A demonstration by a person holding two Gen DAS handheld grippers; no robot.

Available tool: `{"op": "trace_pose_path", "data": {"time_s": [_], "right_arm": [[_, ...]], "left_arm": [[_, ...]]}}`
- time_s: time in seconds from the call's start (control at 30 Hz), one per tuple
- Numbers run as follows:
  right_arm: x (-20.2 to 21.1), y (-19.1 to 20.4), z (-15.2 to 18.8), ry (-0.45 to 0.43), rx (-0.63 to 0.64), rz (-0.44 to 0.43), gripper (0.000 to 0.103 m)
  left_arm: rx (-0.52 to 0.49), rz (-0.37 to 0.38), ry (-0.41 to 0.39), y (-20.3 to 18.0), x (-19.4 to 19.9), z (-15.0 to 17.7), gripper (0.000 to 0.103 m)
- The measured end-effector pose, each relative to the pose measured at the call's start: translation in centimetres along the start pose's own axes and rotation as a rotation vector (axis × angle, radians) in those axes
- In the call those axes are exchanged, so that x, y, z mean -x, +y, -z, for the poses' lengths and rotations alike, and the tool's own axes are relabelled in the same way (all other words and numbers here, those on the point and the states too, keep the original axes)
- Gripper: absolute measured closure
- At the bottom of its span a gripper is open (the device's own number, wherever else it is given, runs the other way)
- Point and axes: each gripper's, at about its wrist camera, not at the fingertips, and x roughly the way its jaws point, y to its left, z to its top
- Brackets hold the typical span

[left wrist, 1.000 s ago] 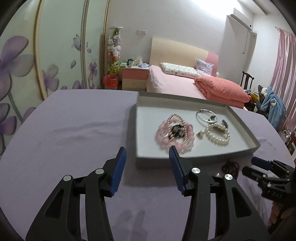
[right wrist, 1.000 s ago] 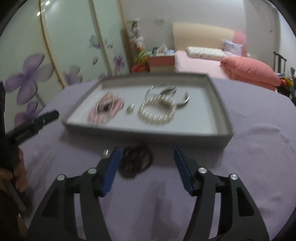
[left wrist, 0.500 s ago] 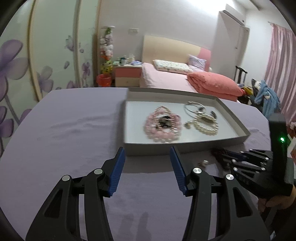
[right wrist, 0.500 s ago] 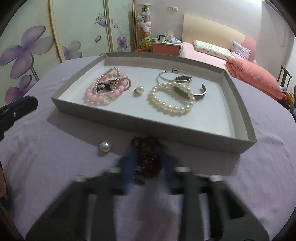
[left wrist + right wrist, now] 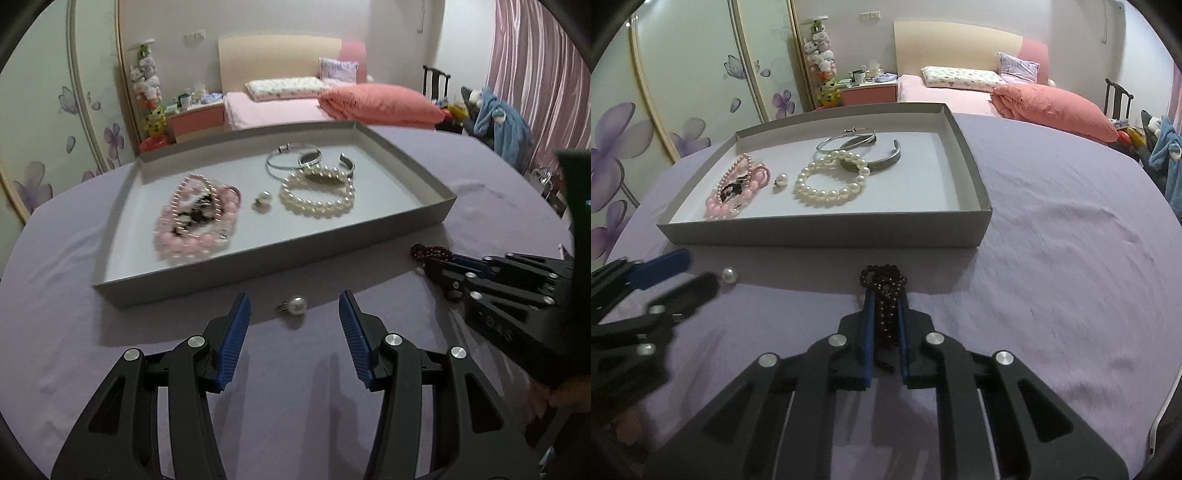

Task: Organize jewelry
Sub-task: 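Grasp a pearl earring with the left tool while the right tool grasps the dark red beaded bracelet, then carry the pearl earring and dark red beaded bracelet over the grey tray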

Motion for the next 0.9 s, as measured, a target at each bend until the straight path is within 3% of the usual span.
{"op": "trace_pose_path", "data": {"time_s": [0.1,0.27,0.6,0.7,0.9], "right_arm": [[0.0,-0.3,0.1,0.001,-0.003,-0.004,0.091],[0.0,-0.3,0.1,0.003,-0.002,-0.011,0.091],[-0.1,4.2,0.3,0.018,0.085,-0.071,0.091],[0.0,4.9,0.5,0.005,0.114,-0.042,0.091],[0.0,4.9,0.7,0.005,0.114,-0.038,0.091]], "left_arm": [[-0.007,-0.034,0.022,-0.4,-1.2,-0.2,0.057],[0.026,-0.07,0.039,0.5,-1.9,-0.1,0.086],[0.097,-0.195,0.044,6.5,0.8,2.8,0.086],[0.146,-0.187,0.043,8.1,1.2,3.1,0.086],[0.15,-0.184,0.043,8.0,1.2,3.1,0.086]]}}
